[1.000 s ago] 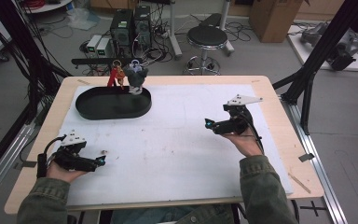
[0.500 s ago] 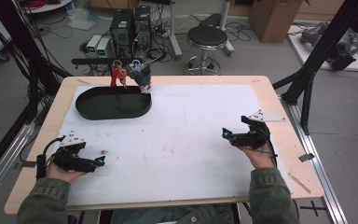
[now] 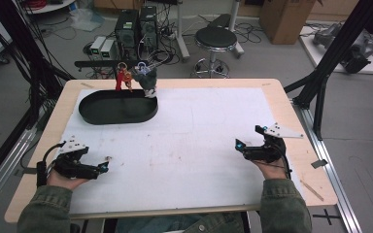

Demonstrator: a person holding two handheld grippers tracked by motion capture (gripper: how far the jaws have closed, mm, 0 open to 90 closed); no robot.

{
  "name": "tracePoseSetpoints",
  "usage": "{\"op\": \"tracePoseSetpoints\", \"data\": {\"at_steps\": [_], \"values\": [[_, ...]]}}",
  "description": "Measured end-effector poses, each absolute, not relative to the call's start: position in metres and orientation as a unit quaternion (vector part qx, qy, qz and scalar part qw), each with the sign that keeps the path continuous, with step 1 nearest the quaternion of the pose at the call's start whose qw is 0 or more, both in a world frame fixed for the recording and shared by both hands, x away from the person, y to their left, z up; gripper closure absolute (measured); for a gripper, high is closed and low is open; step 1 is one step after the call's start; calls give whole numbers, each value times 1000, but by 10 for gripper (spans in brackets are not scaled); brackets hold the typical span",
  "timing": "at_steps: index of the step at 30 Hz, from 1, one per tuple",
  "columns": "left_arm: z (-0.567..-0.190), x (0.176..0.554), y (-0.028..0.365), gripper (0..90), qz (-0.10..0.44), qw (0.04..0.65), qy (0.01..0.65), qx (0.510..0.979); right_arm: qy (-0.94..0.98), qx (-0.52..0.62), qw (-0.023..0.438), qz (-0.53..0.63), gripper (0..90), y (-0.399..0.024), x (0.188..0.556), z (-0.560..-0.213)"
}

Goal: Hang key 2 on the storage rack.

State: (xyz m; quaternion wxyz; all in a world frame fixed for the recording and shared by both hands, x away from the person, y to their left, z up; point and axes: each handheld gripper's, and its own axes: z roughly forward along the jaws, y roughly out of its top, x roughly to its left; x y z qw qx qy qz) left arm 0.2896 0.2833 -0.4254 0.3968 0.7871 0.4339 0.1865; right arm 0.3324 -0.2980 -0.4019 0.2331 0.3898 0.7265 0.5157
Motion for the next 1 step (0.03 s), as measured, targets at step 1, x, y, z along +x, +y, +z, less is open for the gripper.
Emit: {"op": "tracePoseSetpoints", "data": {"at_steps": [1], "values": [[-425,290,283,17,186,397,433,787,728,387,234,515,4,-298,333,-402]]}}
